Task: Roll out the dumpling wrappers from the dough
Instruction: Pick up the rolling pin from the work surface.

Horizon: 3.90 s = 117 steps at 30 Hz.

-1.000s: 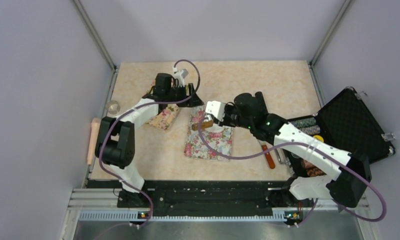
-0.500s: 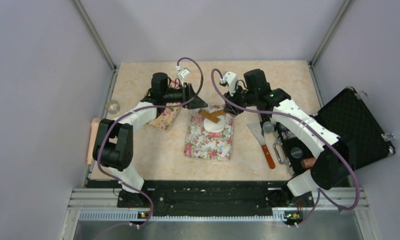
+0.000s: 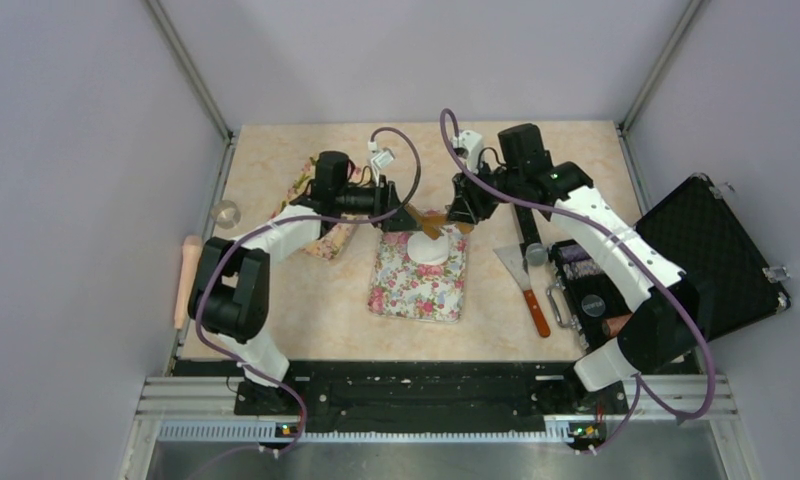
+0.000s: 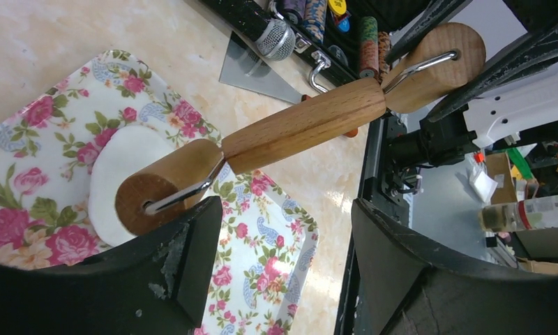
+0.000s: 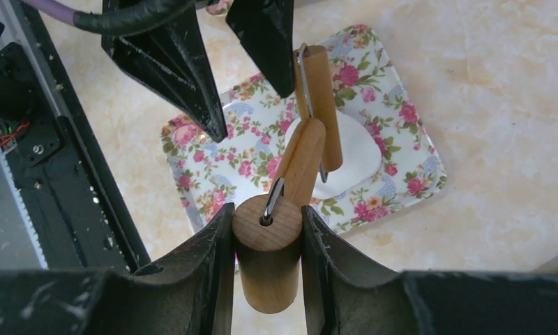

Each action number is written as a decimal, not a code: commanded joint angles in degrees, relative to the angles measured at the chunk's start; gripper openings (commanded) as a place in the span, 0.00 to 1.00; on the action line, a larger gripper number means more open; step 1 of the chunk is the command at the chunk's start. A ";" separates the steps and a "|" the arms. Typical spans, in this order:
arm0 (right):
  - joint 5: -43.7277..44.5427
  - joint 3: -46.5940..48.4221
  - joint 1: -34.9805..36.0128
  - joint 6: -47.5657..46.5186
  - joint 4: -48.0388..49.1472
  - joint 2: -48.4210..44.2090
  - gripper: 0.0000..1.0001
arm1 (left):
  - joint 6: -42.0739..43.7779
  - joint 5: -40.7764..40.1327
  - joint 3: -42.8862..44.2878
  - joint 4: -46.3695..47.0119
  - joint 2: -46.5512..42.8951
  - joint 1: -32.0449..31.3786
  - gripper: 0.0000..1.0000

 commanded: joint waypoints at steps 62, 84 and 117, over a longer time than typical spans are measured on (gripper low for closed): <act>-29.06 -6.44 -10.42 20.20 23.92 1.14 0.35 | -13.53 14.55 -2.73 24.45 -0.64 1.78 0.00; -32.83 -12.95 -2.68 21.96 31.14 5.09 0.54 | -14.29 13.43 -3.17 25.33 0.11 1.58 0.00; 18.18 5.14 10.37 -7.33 -4.50 3.47 0.00 | 1.25 -27.07 6.73 -9.80 8.31 5.82 0.95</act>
